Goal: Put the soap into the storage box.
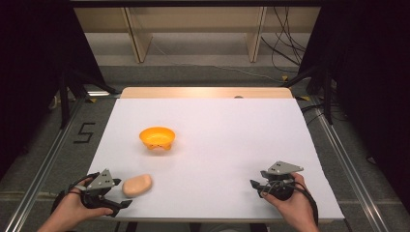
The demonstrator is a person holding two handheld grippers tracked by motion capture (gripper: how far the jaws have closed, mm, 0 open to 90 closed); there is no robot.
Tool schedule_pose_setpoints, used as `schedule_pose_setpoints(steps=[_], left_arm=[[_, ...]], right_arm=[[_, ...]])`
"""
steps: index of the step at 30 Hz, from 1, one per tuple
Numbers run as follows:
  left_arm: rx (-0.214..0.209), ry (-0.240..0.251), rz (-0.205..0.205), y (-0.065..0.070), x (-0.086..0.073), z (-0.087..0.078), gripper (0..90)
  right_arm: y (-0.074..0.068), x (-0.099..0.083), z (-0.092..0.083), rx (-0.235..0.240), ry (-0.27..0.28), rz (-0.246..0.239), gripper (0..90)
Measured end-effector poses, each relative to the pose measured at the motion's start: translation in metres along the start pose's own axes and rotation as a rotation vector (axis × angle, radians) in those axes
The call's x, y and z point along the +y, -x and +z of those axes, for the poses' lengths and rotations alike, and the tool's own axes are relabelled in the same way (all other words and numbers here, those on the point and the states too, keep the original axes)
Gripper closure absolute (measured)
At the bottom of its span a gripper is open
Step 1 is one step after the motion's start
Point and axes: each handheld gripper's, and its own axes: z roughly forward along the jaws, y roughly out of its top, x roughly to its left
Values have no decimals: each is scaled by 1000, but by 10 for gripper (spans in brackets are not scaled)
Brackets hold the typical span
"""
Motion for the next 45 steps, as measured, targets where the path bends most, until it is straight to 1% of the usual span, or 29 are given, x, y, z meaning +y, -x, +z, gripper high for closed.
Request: schedule_pose_setpoints(steps=[5, 6, 7, 8, 9, 10, 12, 13, 15, 16, 18, 19, 20, 22, 23, 24, 25, 28, 29, 30, 32, 33, 34, 35, 37, 38, 42, 43, 45], left_arm=[[12, -30, 4, -4, 3, 0, 160], [4, -48, 36, -7, 6, -1, 161], [-6, -58, 5, -6, 7, 0, 160], [-6, -58, 5, -6, 7, 0, 159], [-13, -83, 39, -8, 11, -2, 158], [-17, -97, 31, -8, 13, -1, 158], [-25, -148, 47, -10, 21, -3, 158], [-31, -157, 47, -11, 23, -3, 159], [-35, -168, 55, -12, 27, -3, 159], [-44, -196, 69, -14, 33, -3, 159], [-43, -203, 72, -14, 36, -2, 159], [-39, -230, 83, -15, 43, -1, 159], [-39, -230, 83, -15, 43, -1, 159], [-40, -268, 126, -17, 55, 1, 159], [-40, -268, 126, -17, 55, 1, 157], [-60, -312, 160, -16, 61, 3, 157], [-67, -322, 180, -16, 65, 5, 156], [-85, -361, 199, -16, 72, 13, 159], [-93, -385, 193, -16, 74, 17, 160], [-93, -385, 193, -16, 74, 17, 161], [-97, -419, 202, -17, 78, 25, 168], [-97, -435, 204, -17, 79, 28, 174], [-100, -456, 216, -18, 81, 31, 174], [-106, -481, 227, -19, 83, 34, 174], [-106, -489, 226, -19, 84, 36, 174], [-109, -503, 222, -18, 86, 39, 174], [-126, -540, 225, -17, 91, 47, 175], [-129, -551, 227, -18, 91, 49, 175], [-138, -570, 222, -17, 91, 54, 173]], right_arm=[[1, -1, 0, -4, 4, -13, 464], [1, -1, 0, -9, -1, -14, 462], [0, -1, -1, -10, -3, 1, 461], [0, -1, -1, -10, -3, 1, 461], [1, 0, -1, -17, 1, -17, 458], [1, 0, -1, -17, 1, -17, 458], [1, 0, -1, -20, -4, -20, 455], [0, 1, -2, -18, -14, -5, 454], [1, 1, -2, -22, -19, -11, 454], [2, 1, -1, -22, 0, -32, 454], [2, 0, -1, -29, 3, -16, 453], [2, 0, -1, -29, 1, -17, 453], [1, 0, -1, -28, -1, -18, 453], [0, 1, -1, -19, -14, -1, 451], [0, 1, -1, -19, -14, -1, 451], [2, 0, 1, -25, -5, -40, 449], [2, 0, 1, -26, -4, -32, 449], [0, 2, -1, -26, 9, -17, 449], [1, 1, 0, -28, 22, -17, 449], [2, 1, 0, -27, 23, -33, 449], [2, 0, 0, -23, 3, -31, 449], [1, 1, -1, -18, -1, -12, 448], [1, 1, -1, -18, 0, -13, 448], [-2, 1, -1, -15, -6, 11, 447], [-1, 1, 0, -16, -1, 3, 446], [1, 1, 0, -23, 9, -28, 446], [1, 0, 2, -15, -1, -36, 441], [-1, 0, 2, -10, -10, -13, 440], [-1, 0, 2, -9, -11, -14, 438]])
